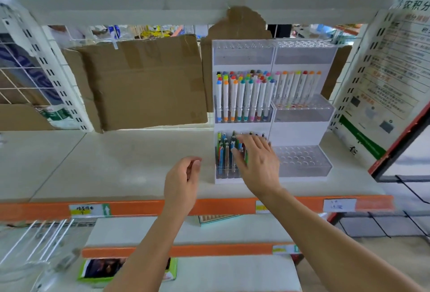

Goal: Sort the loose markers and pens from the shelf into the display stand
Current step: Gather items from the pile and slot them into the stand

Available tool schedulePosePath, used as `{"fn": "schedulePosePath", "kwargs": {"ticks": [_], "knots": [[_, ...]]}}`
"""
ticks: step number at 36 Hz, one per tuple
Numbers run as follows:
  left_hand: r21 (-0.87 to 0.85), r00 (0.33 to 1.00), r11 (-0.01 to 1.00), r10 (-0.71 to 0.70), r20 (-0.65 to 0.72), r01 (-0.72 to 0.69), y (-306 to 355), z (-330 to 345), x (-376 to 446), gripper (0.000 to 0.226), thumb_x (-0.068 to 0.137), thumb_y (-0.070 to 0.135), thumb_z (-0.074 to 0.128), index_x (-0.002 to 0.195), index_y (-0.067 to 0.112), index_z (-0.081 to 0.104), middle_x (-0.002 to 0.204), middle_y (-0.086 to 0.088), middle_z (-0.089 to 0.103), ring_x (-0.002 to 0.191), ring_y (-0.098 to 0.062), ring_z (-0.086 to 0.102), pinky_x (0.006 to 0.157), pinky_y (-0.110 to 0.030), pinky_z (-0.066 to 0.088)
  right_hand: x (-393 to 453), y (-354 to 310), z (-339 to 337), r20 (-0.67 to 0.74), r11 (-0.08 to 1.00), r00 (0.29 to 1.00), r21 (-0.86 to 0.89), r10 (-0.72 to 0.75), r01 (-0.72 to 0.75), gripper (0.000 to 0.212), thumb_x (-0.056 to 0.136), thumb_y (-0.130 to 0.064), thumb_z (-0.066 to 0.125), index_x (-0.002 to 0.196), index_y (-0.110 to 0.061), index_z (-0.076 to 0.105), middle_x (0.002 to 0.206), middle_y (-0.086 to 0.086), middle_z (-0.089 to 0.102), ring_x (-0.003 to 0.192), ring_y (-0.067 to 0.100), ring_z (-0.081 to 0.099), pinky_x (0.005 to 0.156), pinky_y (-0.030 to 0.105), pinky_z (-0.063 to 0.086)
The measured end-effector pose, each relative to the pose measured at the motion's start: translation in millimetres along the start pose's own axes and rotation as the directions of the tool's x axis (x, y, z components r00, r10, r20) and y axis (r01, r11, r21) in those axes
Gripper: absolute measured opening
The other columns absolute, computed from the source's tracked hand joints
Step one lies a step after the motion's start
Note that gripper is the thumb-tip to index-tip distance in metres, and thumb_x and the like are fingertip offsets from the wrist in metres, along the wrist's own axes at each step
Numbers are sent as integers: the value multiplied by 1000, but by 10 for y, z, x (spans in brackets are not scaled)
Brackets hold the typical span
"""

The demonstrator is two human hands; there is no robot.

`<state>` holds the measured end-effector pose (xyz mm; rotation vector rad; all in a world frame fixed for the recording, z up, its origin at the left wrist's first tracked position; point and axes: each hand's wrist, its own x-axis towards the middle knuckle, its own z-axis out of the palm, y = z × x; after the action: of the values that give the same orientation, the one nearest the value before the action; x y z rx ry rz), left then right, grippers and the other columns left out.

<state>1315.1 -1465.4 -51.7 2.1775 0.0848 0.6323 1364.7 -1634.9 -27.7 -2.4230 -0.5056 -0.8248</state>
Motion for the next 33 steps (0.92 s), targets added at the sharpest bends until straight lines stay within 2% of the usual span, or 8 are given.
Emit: {"fn": "schedulePosePath", "kwargs": {"ticks": [2,6,9,12,18,21,25,33], "knots": [[38,999,999,-25,-33,26,-55,-115,-11,20,97,19,49,102,11,67,82,1,65,77,-15,60,67,-18,41,40,-125,21,24,997,997,34,-73,72,33,90,-34,42,105,-14,63,97,1,68,91,24,63,72,33,51],[117,995,990,-75,-69,83,-195,-386,-82,20,97,20,49,104,11,66,87,2,64,81,-14,58,70,-20,37,60,-376,165,148,983,974,86,-171,160,36,87,-34,42,103,-11,65,89,1,68,83,25,63,65,33,53],[173,990,977,-113,-80,125,-330,-623,-158,25,98,22,47,110,9,64,97,-2,66,87,-14,58,74,-21,39,36,-567,321,330,979,922,91,-200,180,41,92,-39,40,116,-13,59,108,2,67,101,26,62,81,36,51],[235,978,950,-198,-62,207,-467,-861,-244,29,99,29,43,116,13,60,106,-2,63,96,-16,57,78,-27,43,17,-774,459,482,977,850,86,-212,195,41,98,-39,40,131,-16,48,131,2,56,122,23,50,98,36,39],[430,935,836,-347,-67,341,-806,-1386,-382,38,99,37,39,128,17,55,129,-4,56,116,-23,50,97,-36,38,7,-1259,690,674,966,703,63,-228,252,54,100,-46,29,147,-19,26,154,0,29,140,18,26,111,32,21],[548,927,761,-366,-76,346,-948,-1699,-432,45,99,42,38,134,17,49,141,-3,48,127,-25,41,104,-34,29,26,-1507,872,714,956,651,86,-256,282,56,100,-48,28,148,-19,23,156,0,24,141,19,24,113,33,19],[603,901,698,-425,-85,386,-1142,-2149,-533,55,98,48,33,143,18,38,153,-3,32,142,-22,25,114,-37,21,22,-1917,1103,732,939,611,116,-301,324,59,99,-49,28,150,-18,20,157,2,22,141,20,24,114,35,18],[701,822,576,-569,-26,421,-1402,-3037,-786,66,96,58,19,152,22,14,160,0,3,147,-19,2,118,-42,7,-67,-2876,1431,768,916,535,162,-351,368,61,100,-51,22,151,-20,12,159,1,14,144,19,17,116,37,13]]}}
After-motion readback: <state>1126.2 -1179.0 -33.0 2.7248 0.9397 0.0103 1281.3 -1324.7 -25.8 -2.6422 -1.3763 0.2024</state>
